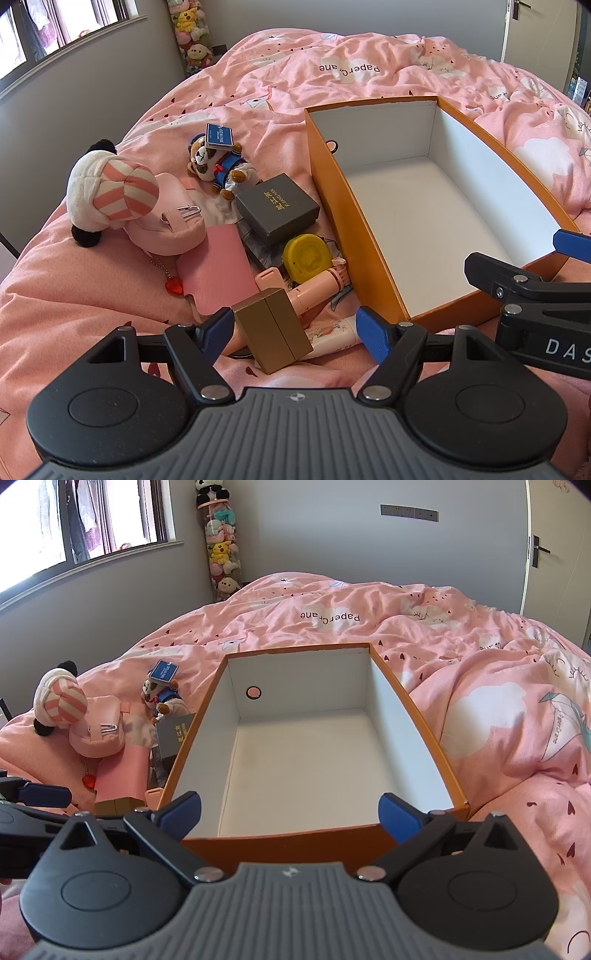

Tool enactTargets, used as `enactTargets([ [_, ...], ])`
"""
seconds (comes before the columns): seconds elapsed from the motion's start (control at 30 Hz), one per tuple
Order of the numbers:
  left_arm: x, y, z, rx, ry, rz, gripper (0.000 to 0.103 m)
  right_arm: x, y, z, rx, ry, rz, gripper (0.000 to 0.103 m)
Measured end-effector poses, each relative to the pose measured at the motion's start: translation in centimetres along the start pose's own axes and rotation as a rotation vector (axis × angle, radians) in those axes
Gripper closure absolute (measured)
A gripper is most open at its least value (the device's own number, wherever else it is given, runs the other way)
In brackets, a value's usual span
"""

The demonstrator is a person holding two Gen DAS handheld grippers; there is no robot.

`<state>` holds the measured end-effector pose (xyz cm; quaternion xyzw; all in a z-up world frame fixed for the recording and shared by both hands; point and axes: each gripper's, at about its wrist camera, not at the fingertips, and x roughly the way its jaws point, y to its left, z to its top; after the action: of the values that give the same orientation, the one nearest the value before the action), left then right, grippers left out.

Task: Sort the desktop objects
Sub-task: 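Move both tools toward the plush toys beside the box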

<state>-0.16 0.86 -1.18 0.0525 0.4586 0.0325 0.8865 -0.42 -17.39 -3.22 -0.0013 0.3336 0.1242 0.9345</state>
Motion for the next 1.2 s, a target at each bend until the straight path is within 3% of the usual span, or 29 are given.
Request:
enactTargets([
  [0.87, 0.6, 1.4, 0.6, -0.035, 0.016, -0.005, 0.018, 1.1, 0.9, 1.2, -0.044, 0.02, 0.043, 0.002],
  [1.2, 1.6, 3.1, 1.7, -0.07, 0.045, -0.003, 0.024, 3.0, 2.6, 3.1, -0.128, 0.066, 0.116, 0.018],
])
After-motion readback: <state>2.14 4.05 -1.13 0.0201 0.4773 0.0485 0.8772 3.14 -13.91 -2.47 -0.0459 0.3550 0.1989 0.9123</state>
